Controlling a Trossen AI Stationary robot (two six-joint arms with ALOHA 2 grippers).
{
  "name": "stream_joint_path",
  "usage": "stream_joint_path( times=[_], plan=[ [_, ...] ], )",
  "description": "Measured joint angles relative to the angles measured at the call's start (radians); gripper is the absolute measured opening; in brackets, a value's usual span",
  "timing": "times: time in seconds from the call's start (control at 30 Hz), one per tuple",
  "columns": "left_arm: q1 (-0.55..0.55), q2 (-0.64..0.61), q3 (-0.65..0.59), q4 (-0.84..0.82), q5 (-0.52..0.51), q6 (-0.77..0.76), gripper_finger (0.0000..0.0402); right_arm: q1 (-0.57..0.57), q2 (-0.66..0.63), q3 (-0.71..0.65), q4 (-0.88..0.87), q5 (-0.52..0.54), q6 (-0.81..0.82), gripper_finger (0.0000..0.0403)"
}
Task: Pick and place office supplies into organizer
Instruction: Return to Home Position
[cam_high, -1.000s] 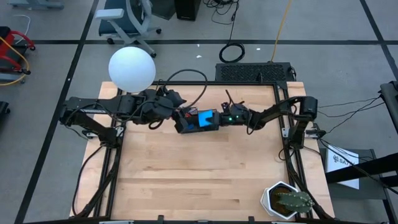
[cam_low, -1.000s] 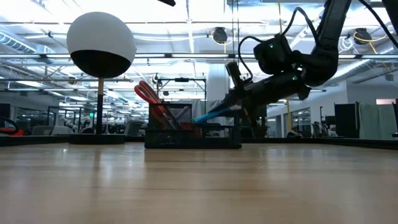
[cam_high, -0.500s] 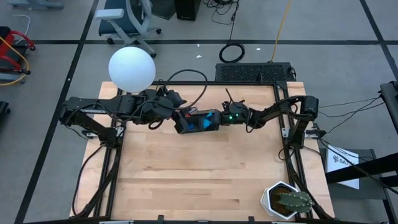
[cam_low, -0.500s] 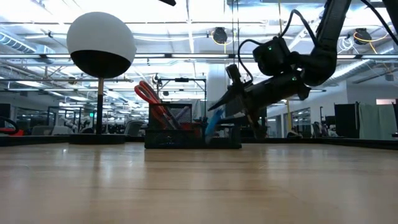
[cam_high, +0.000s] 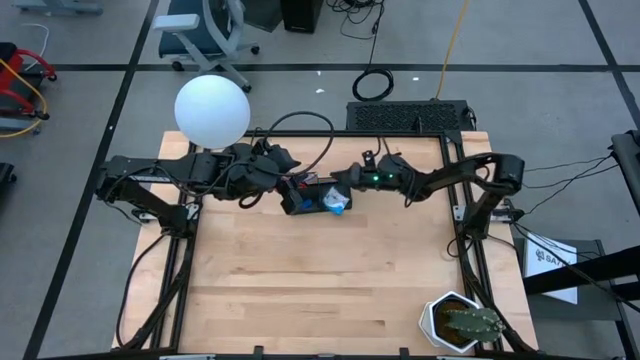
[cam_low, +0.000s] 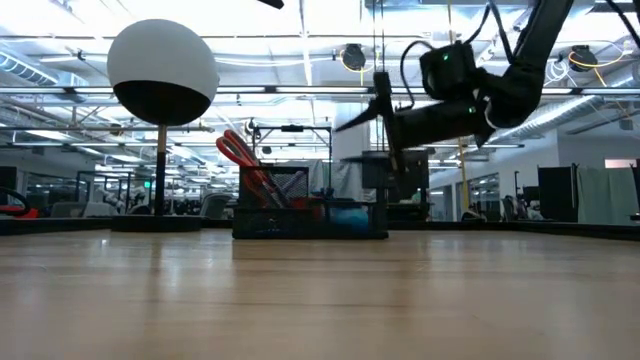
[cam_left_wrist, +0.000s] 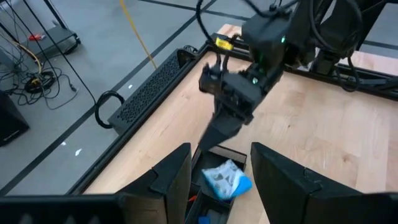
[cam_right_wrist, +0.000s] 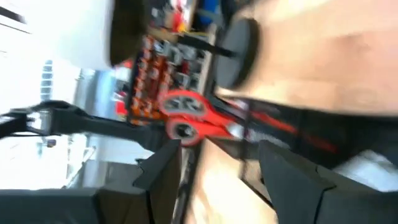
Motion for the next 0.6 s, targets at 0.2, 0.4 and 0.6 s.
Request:
stream_joint_path(
  times=[0.2,0.4,0.6],
  plan=[
    [0.0,0.0,0.0,0.002,0.0,0.0,0.0172,-0.002,-0.062,0.0,-0.003,0.016,-0.015,0.0199],
    [0.0,0.0,0.0,0.002,0.008,0.006,0.0172,0.014,-0.081,0.0,0.019,0.014,-0.008,0.0201],
    [-0.003,-0.051,0.0,0.006,0.059,0.047,0.0172,0.023,-0.081,0.0,0.161,0.014,0.011,0.0197]
  ],
)
